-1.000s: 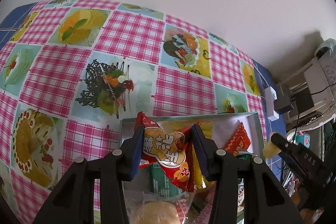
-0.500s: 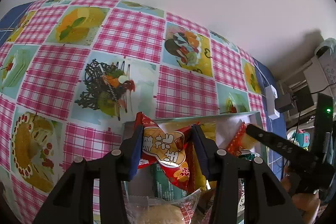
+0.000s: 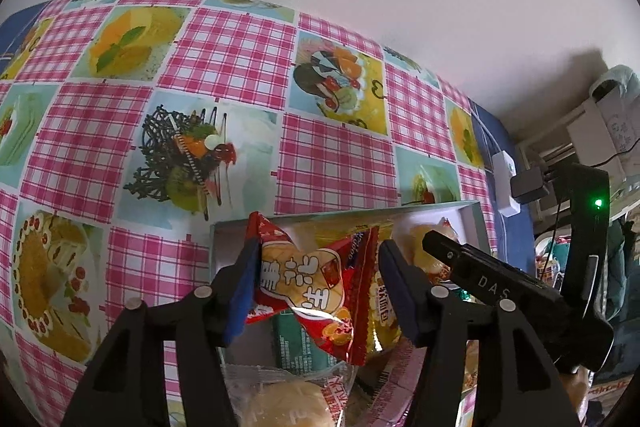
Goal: Organize snacks
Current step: 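Open both tools to release the red packet and jelly cup into the tray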
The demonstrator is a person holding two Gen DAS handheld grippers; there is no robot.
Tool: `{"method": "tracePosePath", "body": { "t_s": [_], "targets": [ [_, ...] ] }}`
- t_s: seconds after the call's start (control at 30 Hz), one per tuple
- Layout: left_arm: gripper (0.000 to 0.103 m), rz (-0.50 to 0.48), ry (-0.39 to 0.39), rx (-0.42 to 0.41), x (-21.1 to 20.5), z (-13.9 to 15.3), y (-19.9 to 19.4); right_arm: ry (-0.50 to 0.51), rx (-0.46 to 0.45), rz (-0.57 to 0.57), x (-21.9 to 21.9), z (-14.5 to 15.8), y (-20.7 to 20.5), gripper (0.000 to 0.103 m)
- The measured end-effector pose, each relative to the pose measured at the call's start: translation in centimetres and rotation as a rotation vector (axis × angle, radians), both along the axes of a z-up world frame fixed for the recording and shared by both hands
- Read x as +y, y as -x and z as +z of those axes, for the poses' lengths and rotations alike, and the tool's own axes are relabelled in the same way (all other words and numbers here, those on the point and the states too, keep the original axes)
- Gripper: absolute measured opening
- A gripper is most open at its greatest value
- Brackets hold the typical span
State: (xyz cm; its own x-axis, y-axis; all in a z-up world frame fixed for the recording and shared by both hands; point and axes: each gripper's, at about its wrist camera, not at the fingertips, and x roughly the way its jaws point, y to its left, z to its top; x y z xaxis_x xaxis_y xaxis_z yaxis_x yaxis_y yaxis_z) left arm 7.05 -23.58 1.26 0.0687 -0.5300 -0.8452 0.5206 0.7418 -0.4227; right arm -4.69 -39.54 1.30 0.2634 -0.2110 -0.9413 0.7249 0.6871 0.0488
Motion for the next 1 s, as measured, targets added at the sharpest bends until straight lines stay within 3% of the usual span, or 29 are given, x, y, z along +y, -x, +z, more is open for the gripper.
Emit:
{"method": "tracePosePath", "body": {
  "t_s": [0.17,0.23,0.33,0.43,0.63,0.7,0.87,1.0],
  "targets": [
    [0.066,0.001,0.000,0.004,0.2,0.6,-0.1,0.010,-0.003,-0.006,-0.1,0.6,0.5,0.066],
    [0.077,0.001,0.001,-0.001,0.4,1.0,-0.1,0.017,0.002,-0.005,0.1,0.9,0.9,0.071],
    [0.077,0.003,-0.007,-0.007,0.5,1.7,0.0,0.019,0.006,-0.005,0.4,1.2,1.1,0.074],
    [0.086,0.015,-0.049,-0.029,0.8,2.0,0.2,0.021,0.009,-0.010,0.8,1.5,1.5,0.079],
    [0.089,0.055,-0.155,-0.123,2.2,2.4,0.4,0.035,0.007,-0.005,1.8,2.4,2.4,0.089],
    [0.096,0.065,-0.171,-0.139,2.6,2.3,0.4,0.037,0.004,-0.004,2.1,2.6,2.5,0.094],
    [0.097,0.083,-0.195,-0.167,3.7,2.4,0.9,0.047,-0.001,0.001,3.3,3.3,3.0,0.103],
    [0.098,0.099,-0.201,-0.194,4.6,2.7,1.6,0.053,0.001,0.007,4.5,3.7,3.5,0.103]
  ]
}}
